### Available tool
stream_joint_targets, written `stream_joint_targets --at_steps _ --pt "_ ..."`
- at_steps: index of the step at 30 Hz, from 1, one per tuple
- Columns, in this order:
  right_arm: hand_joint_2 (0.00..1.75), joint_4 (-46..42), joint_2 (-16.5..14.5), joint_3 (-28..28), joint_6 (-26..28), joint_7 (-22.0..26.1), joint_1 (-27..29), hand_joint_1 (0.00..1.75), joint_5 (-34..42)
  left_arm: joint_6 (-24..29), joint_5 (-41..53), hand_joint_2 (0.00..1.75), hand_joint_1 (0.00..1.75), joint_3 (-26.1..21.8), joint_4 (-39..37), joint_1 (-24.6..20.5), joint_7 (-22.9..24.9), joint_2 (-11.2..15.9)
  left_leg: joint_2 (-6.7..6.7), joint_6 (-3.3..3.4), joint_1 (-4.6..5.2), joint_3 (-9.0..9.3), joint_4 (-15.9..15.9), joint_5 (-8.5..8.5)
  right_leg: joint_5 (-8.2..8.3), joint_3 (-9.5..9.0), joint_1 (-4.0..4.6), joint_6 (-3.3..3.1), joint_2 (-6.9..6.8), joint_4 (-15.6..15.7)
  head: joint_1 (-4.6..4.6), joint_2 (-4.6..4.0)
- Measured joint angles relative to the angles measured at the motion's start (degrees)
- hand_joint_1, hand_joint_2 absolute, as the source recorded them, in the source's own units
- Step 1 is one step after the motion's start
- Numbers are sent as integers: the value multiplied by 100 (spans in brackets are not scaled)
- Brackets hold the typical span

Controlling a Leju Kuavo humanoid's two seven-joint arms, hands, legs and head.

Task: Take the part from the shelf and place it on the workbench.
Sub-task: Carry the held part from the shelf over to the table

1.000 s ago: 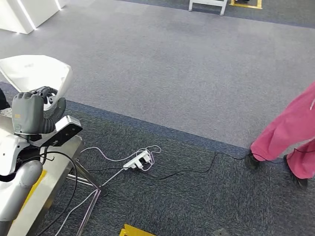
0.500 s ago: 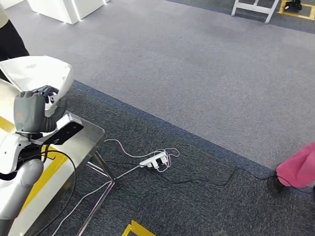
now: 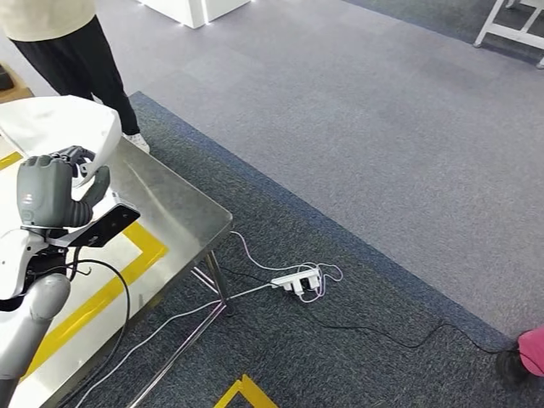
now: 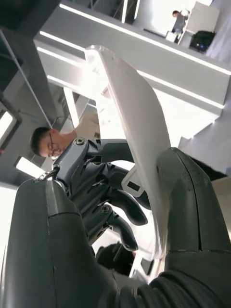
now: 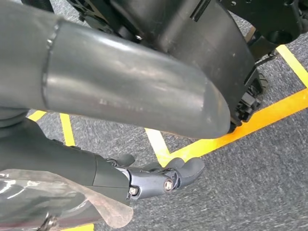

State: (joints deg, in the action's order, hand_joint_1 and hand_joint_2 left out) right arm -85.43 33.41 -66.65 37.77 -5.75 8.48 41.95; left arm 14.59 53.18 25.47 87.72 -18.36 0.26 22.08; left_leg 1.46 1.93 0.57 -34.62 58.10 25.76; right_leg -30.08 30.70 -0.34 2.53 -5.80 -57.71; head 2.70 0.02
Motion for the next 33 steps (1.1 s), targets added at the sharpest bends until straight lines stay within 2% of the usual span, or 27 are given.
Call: stream_joint_targets --at_steps 1,3,4,5,6,7,8,9,10,11,12,14,15,16,18,20,21,22,23,25,26,27,29,30,31,32,33 --pt "0 -8 3 13 0 1 2 0 -3 2 0 175 173 -2 8 -8 0 3 -58 32 -20 13 -19 -13 -112 85 -13 25 164 -179 -14 0" --pt "0 -16 10 25 0 1 15 0 -4 3 1 175 173 -1 19 -18 0 -3 -171 74 -39 21 -27 -19 -450 459 -31 53 491 -903 -43 0" --pt "0 -16 14 26 0 0 26 0 -2 2 1 175 173 2 19 -9 0 -9 -238 82 -39 21 -25 -17 -590 684 -31 61 542 -1311 -52 0" --pt "0 -16 17 26 0 -1 40 0 1 1 1 175 173 5 19 3 0 -13 -312 86 -36 22 -24 -15 -639 859 -31 64 559 -1591 -51 0" --pt "0 -16 18 26 0 -1 53 0 2 1 1 175 173 7 19 10 0 -16 -391 87 -34 26 -22 -14 -565 935 -30 60 568 -1648 -51 0" --pt "0 -16 19 28 0 -2 63 0 3 1 1 175 173 8 19 15 0 -18 -474 86 -34 33 -20 -13 -376 890 -30 48 587 -1455 -51 0" --pt "0 -16 21 32 0 -2 67 0 3 1 1 175 173 8 19 15 0 -19 -554 80 -36 43 -16 -9 -123 745 -34 32 652 -1067 -51 0" --pt "0 -15 24 35 0 -2 66 0 2 1 1 175 173 8 19 14 0 -21 -627 68 -40 46 -11 -3 78 567 -47 10 812 -645 -50 0" --pt "0 -17 27 38 0 -1 70 0 2 1 1 175 173 8 19 6 0 -24 -700 47 -42 35 5 2 209 402 -65 -9 973 -285 -46 0" --pt "0 -20 32 41 0 1 71 0 1 4 1 175 173 9 20 1 0 -26 -771 15 -53 15 14 0 258 293 -75 -25 1103 -71 -47 0" --pt "0 -24 37 43 0 1 72 0 -1 5 2 175 173 10 21 0 0 -28 -846 -25 -69 -10 18 -8 242 242 -75 -44 1169 4 -47 0" --pt "0 -48 44 54 0 -6 67 0 -13 3 5 175 173 11 26 5 9 -27 -963 -108 -98 -41 14 -23 249 200 -65 -92 1040 40 -48 -1" --pt "0 -66 47 66 0 -19 66 0 -22 -4 8 175 173 11 33 1 17 -23 -876 -143 -92 -66 61 15 255 178 -67 -127 957 63 -41 -1" --pt "0 -88 49 79 0 -35 67 0 -33 -13 12 175 173 11 41 -17 28 -20 -719 -173 -81 -130 198 110 260 158 -74 -162 869 88 -23 -1" --pt "0 -118 51 101 0 -74 77 0 -57 -32 19 175 173 17 57 -53 50 -22 -340 -227 -71 -416 819 450 252 129 -70 -212 686 111 7 0" --pt "0 -126 52 109 0 -93 89 0 -83 -42 24 175 173 28 62 -55 69 -32 -234 -270 -100 -748 1521 719 230 116 -62 -226 507 108 18 0" --pt "0 -127 53 113 0 -93 96 0 -93 -42 25 175 173 32 63 -50 78 -34 -222 -284 -111 -804 1646 709 216 106 -61 -224 416 107 20 0" --pt "0 -128 53 119 0 -92 102 0 -102 -41 26 175 173 34 65 -47 87 -35 -205 -290 -117 -741 1530 589 199 87 -61 -217 332 106 21 0" --pt "0 -129 53 128 0 -89 111 0 -110 -39 27 175 173 34 66 -48 94 -35 -160 -284 -117 -569 1208 392 178 57 -61 -206 250 106 21 0" --pt "0 -131 53 158 0 -79 136 0 -118 -25 30 175 173 33 69 -57 102 -35 95 -234 -72 -147 402 76 126 -3 -40 -164 106 97 22 0" --pt "0 -134 54 174 0 -69 148 0 -119 -13 32 175 173 33 70 -62 102 -37 202 -198 -43 -19 145 16 102 -21 -22 -137 38 91 20 0" --pt "0 -137 54 185 0 -61 156 0 -119 -2 35 175 173 33 71 -64 103 -38 263 -161 -15 29 27 19 82 -32 -4 -110 -29 87 20 0" --pt "0 -147 55 201 0 -52 163 0 -118 9 40 175 173 31 73 -54 108 -36 155 -90 -4 12 10 29 51 -54 10 -58 -164 95 18 0" --pt "0 -155 57 208 0 -53 161 0 -117 9 41 175 173 28 79 -48 111 -34 85 -58 -17 15 -6 19 12 -51 1 -29 -119 73 15 0" --pt "0 -167 59 219 0 -54 161 0 -121 7 42 175 173 26 88 -52 116 -34 19 -23 -34 22 -25 6 -72 -1 -14 -3 16 -38 7 0" --pt "0 -178 61 230 0 -59 161 0 -125 5 43 175 173 25 100 -58 120 -38 -41 8 -55 33 -43 -5 -203 110 -31 20 197 -263 -3 0" --pt "0 -185 65 238 0 -67 163 0 -127 1 45 175 173 26 110 -64 123 -43 -101 29 -66 35 -47 -7 -375 297 -47 38 398 -624 -17 0"
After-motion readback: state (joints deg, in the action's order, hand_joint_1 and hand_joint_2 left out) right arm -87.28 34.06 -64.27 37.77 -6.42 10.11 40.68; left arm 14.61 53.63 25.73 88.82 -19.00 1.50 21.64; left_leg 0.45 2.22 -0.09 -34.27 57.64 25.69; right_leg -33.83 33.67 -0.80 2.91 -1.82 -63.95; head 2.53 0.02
